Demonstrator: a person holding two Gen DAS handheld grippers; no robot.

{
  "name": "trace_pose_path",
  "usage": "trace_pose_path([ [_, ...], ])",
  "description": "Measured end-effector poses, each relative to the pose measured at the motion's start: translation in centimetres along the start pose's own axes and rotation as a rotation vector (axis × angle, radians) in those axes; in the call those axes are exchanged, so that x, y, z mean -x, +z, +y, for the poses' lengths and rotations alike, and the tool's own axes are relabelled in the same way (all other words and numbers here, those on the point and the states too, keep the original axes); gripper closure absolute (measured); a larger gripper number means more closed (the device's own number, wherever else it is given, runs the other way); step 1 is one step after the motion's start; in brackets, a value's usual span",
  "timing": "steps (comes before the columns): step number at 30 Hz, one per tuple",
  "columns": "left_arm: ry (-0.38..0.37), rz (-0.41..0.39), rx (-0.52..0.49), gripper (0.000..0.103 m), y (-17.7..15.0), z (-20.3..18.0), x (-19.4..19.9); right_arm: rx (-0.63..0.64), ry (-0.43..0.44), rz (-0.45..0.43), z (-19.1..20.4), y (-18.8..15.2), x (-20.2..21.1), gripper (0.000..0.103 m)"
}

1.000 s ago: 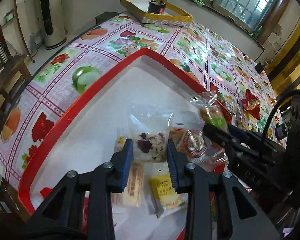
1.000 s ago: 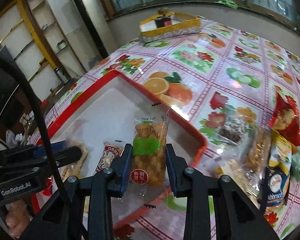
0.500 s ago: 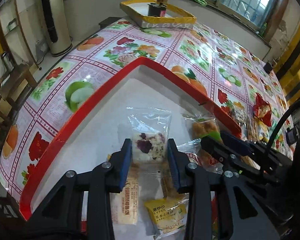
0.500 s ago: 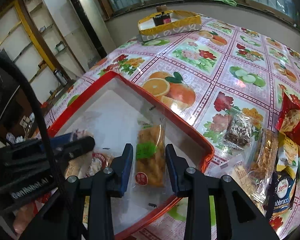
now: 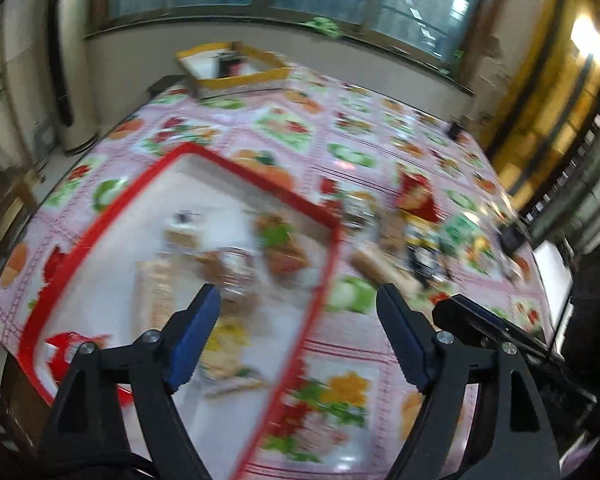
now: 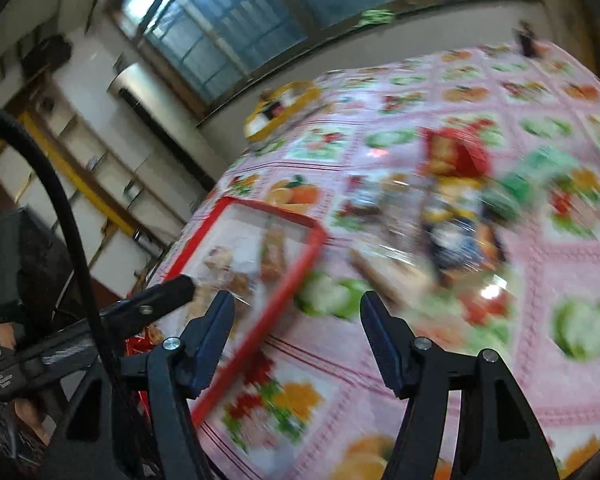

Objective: Organize snacks
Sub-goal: 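Lower both packs into the tray and open both tools, then grasp the white square pack with the right tool while the left grasps a wrapped bar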

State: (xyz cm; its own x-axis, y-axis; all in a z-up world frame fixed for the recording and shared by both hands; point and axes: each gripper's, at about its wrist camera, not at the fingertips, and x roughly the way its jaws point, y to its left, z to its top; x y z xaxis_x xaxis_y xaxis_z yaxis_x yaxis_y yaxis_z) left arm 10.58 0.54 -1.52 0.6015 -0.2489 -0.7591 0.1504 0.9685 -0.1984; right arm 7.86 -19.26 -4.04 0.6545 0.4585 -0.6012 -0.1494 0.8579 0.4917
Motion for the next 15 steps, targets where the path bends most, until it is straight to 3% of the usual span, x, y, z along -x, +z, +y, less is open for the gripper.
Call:
trace_pose_path([
  [5, -0.023, 0.053, -0.056, 0.022, -0.9, -3.5, -1.0, -0.096, -0.096, -0.073, -5.1, 0.2, 4.8, 0.038],
  [10, -0.023, 0.082, -0.045, 0.022, -1.5, -4.9, -1.4, -0.173, -0.201, -0.131, -9.6, 1.6, 8.2, 0.038],
  [15, -0.031, 0.111, -0.042, 0.022, -1.7, -5.3, -1.8, -0.281, -0.230, -0.148, -13.4, 2.5, 9.9, 0.038],
])
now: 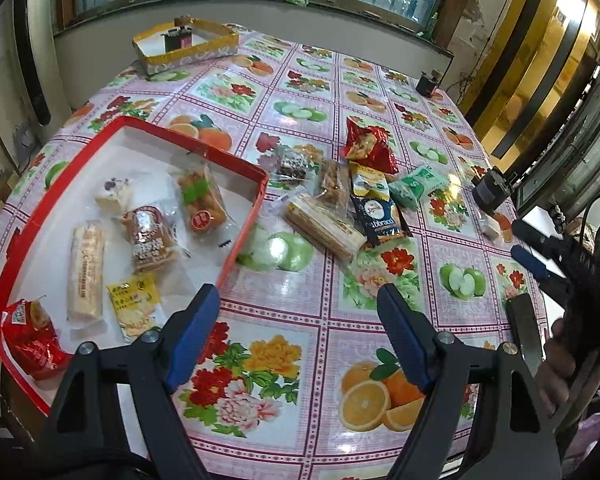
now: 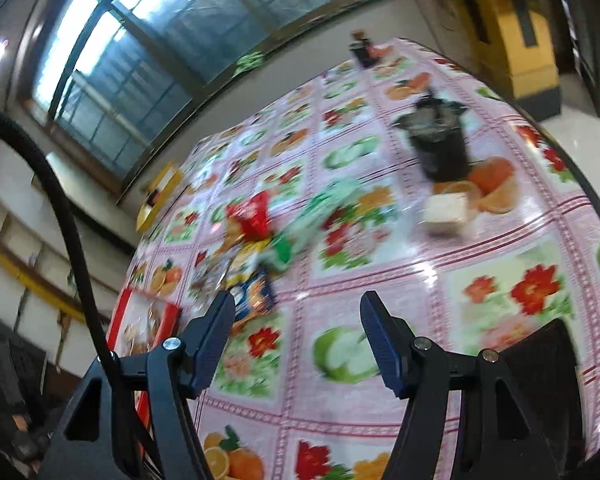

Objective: Organize snacks
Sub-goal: 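Grasp the white square pack with the right tool while the left grasps a wrapped bar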

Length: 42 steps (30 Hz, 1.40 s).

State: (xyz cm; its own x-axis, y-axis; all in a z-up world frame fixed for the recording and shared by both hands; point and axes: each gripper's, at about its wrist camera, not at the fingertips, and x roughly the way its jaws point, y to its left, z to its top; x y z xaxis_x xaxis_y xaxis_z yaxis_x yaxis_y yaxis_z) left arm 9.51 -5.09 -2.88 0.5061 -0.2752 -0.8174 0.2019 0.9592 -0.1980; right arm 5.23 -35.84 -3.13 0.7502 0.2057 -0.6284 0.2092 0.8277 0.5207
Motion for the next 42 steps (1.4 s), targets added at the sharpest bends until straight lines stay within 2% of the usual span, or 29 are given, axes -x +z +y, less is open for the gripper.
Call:
trace_pose_path([
  [4, -0.011, 0.005, -0.007, 0.022, -0.1, -0.4, -0.2, -0.029, -0.080, -0.013, -2.5, 3.0, -0.4, 0.038],
  [6, -0.015, 0.008, -0.010, 0.022, -0.2, -0.5, -0.3, -0.043, -0.099, 0.023, -3.7, 4.2, -1.2, 0.038],
  [11, -0.030, 0.018, -0.006, 0.022, -0.4, -0.7, -0.7, -0.076, -0.243, 0.076, -6.0, 6.8, -4.2, 0.038],
  [14, -0.036, 0.020, 0.006, 0.022, -0.4, -0.5, -0.8, -0.054, -0.329, 0.111, -6.4, 7.3, -5.8, 0.038],
  [17, -0.039, 0.026, 0.010, 0.022, -0.4, -0.3, -1.0, -0.028, -0.371, 0.150, -6.4, 7.1, -7.5, 0.037],
  [19, -0.036, 0.024, 0.007, 0.022, -0.3, -0.2, -1.0, -0.001, -0.431, 0.136, -5.8, 6.8, -7.9, 0.038],
  [24, -0.037, 0.031, 0.012, 0.022, -0.3, 0.1, -1.3, 0.071, -0.526, 0.126, -4.6, 5.8, -8.2, 0.048],
  [26, -0.040, 0.036, 0.009, 0.022, -0.4, -0.1, -1.4, 0.068, -0.523, 0.117, -4.6, 5.7, -8.0, 0.057],
  [31, -0.046, 0.040, 0.003, 0.022, -0.5, -0.2, -1.4, 0.076, -0.465, 0.113, -3.6, 3.6, -7.1, 0.062],
  [32, -0.048, 0.041, 0.001, 0.022, -0.4, -0.3, -1.6, 0.081, -0.426, 0.123, -3.1, 2.7, -6.8, 0.063],
  [35, -0.053, 0.063, 0.005, 0.022, 0.1, -0.9, -2.7, 0.116, -0.379, 0.127, -0.7, -0.3, -6.1, 0.065],
  [39, -0.047, 0.126, 0.032, 0.022, 2.0, -1.5, -6.0, 0.181, -0.271, 0.122, 2.0, -4.1, -6.0, 0.065],
  [42, -0.007, 0.159, 0.097, 0.022, 3.7, -1.4, -8.2, 0.231, -0.273, 0.092, 3.2, -5.4, -6.0, 0.064],
])
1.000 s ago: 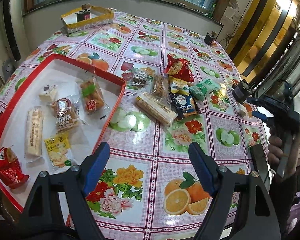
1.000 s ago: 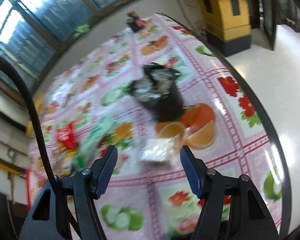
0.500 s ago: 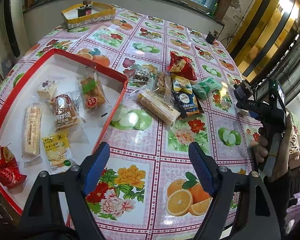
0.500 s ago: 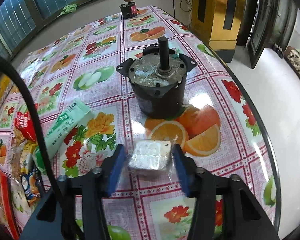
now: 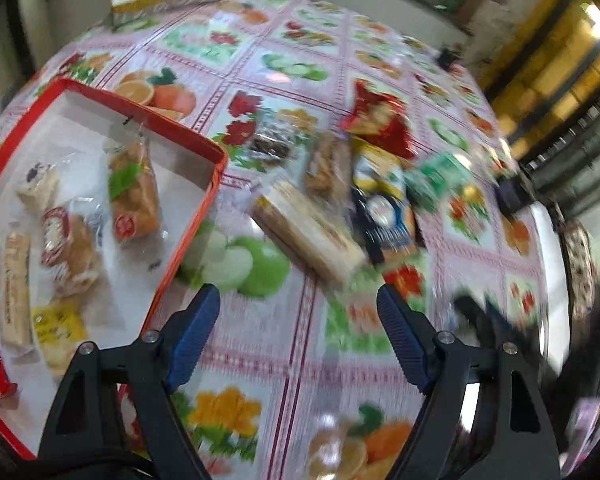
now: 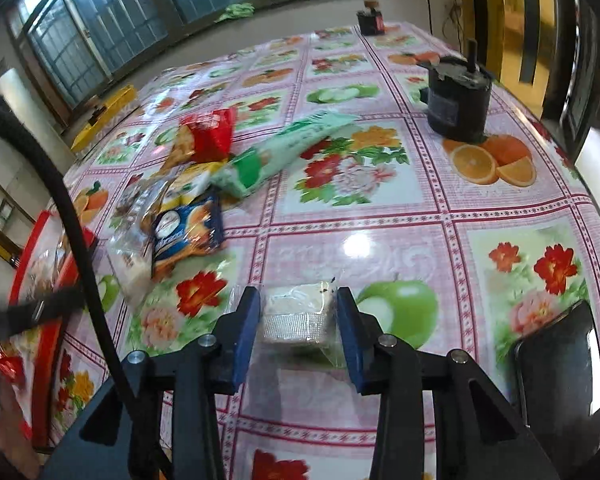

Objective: Organize snacks

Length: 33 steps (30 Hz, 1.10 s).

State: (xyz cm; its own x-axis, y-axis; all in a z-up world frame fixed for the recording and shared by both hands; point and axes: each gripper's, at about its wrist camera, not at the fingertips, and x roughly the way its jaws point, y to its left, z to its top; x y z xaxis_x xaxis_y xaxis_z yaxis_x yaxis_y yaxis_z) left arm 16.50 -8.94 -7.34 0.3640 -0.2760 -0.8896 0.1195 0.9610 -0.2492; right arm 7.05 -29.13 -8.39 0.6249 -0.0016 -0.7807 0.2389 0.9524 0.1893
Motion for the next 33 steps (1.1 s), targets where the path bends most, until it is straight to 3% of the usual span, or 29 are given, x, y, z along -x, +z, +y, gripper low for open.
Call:
trace_pose_path([
  [7, 0.168, 0.032, -0.084, 0.023, 2.2, -2.8, -3.5, -0.010, 0.017, -0.010, -0.4, 0.0, 0.3, 0.064],
  [9, 0.150, 0.047, -0.047, 0.024, 2.4, -2.6, -4.4, -0.009, 0.018, -0.011, -0.2, -0.1, 0.3, 0.064],
  [11, 0.155, 0.040, -0.033, 0.031, 2.6, -2.4, -4.6, -0.012, 0.022, -0.011, -0.2, -0.2, 0.4, 0.064],
  [12, 0.165, 0.042, -0.035, 0.043, 2.5, -2.3, -4.7, -0.012, 0.021, -0.012, -0.1, -0.2, 0.3, 0.064],
  [14, 0.194, 0.032, -0.057, 0.047, 2.1, -2.2, -4.6, -0.011, 0.018, -0.012, -0.1, -0.3, 0.3, 0.064],
  [16, 0.215, 0.028, -0.080, 0.060, 1.1, -1.9, -4.0, -0.011, 0.016, -0.013, 0.0, -0.3, 0.3, 0.064],
  [19, 0.193, 0.038, -0.121, 0.068, -1.0, -1.2, -2.8, -0.009, 0.015, -0.013, 0.1, -0.3, 0.3, 0.064],
  [27, 0.104, 0.064, -0.238, 0.067, -7.0, -1.0, 0.1, 0.030, 0.026, -0.003, 0.7, -0.3, 0.1, 0.065],
  [31, 0.124, 0.040, -0.255, 0.065, -6.6, -1.3, -0.2, 0.060, 0.051, -0.001, 1.2, -0.4, 0.1, 0.066],
  [33, 0.091, 0.035, -0.244, 0.065, -5.9, -1.2, -0.5, 0.065, 0.080, -0.016, 1.2, -0.5, 0.5, 0.075],
])
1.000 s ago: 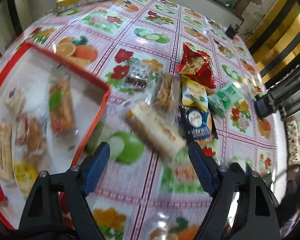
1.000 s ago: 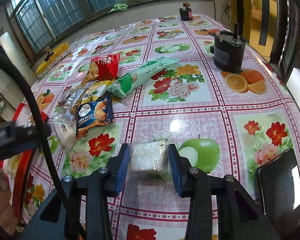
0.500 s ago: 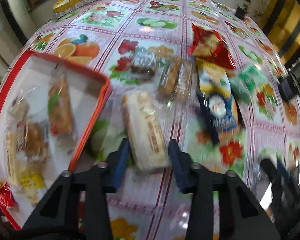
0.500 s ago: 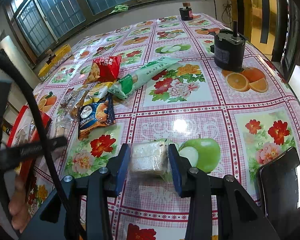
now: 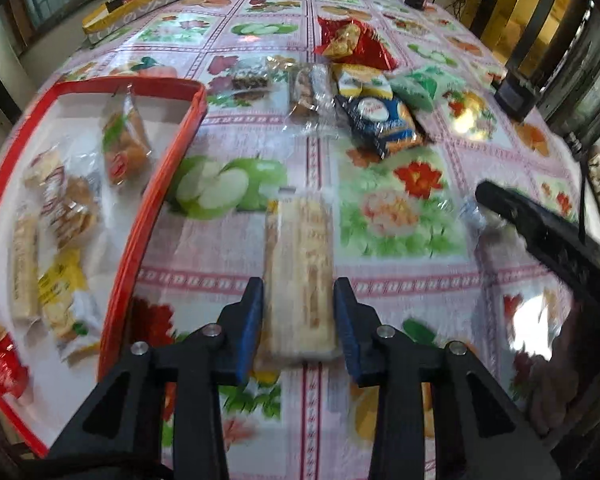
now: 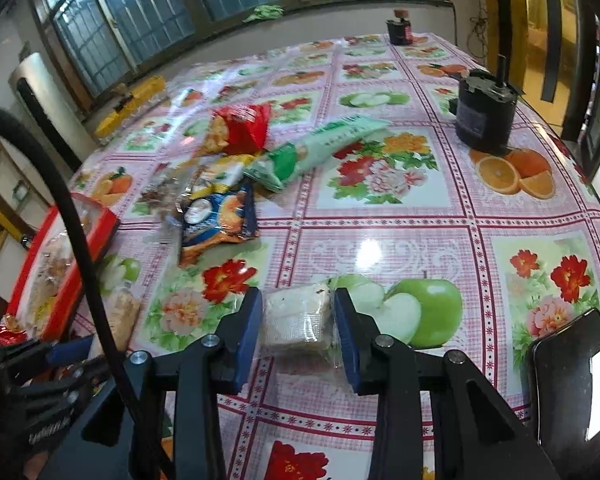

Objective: Organize snacks

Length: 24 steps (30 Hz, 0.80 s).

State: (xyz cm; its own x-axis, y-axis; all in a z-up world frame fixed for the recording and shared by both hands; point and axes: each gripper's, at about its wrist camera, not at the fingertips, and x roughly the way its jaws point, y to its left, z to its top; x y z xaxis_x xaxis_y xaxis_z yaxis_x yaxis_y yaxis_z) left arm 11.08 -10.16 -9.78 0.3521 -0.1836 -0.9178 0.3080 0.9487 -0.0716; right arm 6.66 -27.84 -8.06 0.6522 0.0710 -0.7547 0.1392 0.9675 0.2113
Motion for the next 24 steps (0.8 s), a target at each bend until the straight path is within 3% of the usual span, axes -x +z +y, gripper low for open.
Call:
trace_pose_path([
  [7, -0.022, -0.031, 0.013, 0.069, -0.9, 0.9, 0.7, -0.044, 0.046, 0.007, -0.5, -0.3, 0.5, 0.072],
  [10, -0.083, -0.036, 0.043, 0.069, -2.2, 2.1, 1.8, -0.021, 0.090, -0.004, -0.4, -0.4, 1.4, 0.057],
  [14, -0.130, -0.034, 0.081, 0.069, -2.9, 2.9, 2.5, 0.012, 0.131, 0.001, -0.2, 1.8, 1.0, 0.057],
  [17, -0.138, -0.047, 0.095, 0.069, -3.1, 3.1, 3.2, 0.039, 0.214, 0.082, 0.0, 3.0, -1.4, 0.057],
  [24, -0.162, -0.063, 0.111, 0.069, -3.7, 3.8, 4.3, 0.045, 0.192, 0.134, 0.4, 0.2, -1.0, 0.057],
])
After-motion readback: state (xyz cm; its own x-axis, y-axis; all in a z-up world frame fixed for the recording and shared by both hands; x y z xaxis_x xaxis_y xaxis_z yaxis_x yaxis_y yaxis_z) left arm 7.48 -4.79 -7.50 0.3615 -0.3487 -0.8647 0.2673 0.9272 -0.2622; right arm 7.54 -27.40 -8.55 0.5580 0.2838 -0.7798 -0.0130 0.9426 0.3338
